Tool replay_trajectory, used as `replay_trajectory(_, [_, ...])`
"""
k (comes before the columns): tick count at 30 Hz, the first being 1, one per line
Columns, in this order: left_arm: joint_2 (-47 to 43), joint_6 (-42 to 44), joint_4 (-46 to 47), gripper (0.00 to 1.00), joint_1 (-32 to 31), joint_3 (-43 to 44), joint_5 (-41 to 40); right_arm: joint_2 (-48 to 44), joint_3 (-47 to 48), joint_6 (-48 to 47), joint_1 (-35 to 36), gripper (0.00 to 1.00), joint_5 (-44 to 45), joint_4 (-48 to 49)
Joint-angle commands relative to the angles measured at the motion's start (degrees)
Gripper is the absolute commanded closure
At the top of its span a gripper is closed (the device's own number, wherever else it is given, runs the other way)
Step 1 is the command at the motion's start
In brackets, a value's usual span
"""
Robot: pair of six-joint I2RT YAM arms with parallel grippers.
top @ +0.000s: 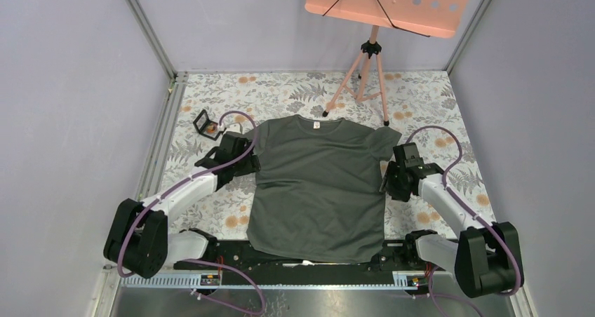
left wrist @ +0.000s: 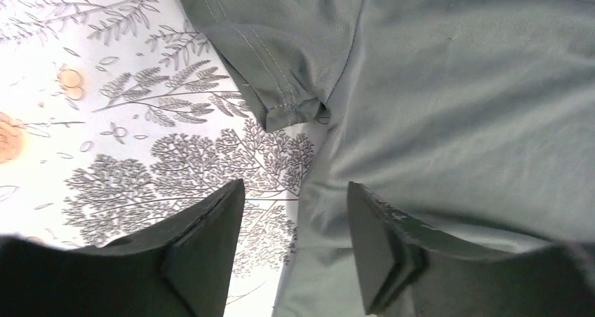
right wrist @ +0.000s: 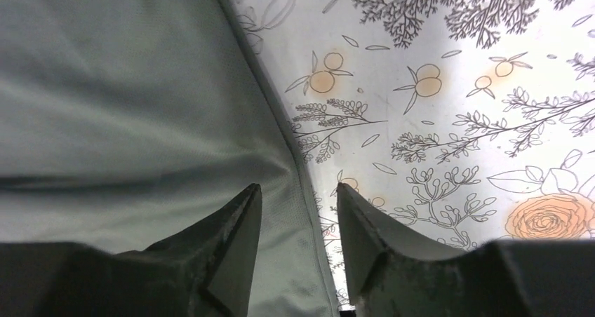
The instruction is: Pin the brooch onto the clothing
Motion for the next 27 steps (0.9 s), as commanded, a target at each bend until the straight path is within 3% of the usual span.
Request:
replay_trajectory(1, [-4.76, 1.35, -1.15, 0.35, 0.39, 2.88, -1.49, -4.68, 3.93, -2.39, -0.09, 0.47, 0.68, -1.25])
replay_trajectory(5, [-5.97, 1.34, -1.57, 0.21, 1.24, 5.28, 0.49, -7.30, 7.15, -4.73, -0.13, 0.38, -1.64, -0.86])
replay_trajectory(13, [-6.54, 1.88, -5.43, 0.12, 6.68, 13.58, 3.87, -12.42, 10.27, -7.45, -0.14, 0.30, -5.78, 1.18])
replay_trajectory(20, [0.92, 3.36, -10.67, 0.12, 11.96, 24.03, -5.79, -18.96, 10.52, -8.25, -0.08, 0.26, -8.07, 1.48])
replay_trajectory(27, [15.80, 5.07, -12.44, 0.22, 17.09, 34.20, -9.76, -26.22, 11.03, -9.44, -0.17, 0.24, -9.46, -1.05])
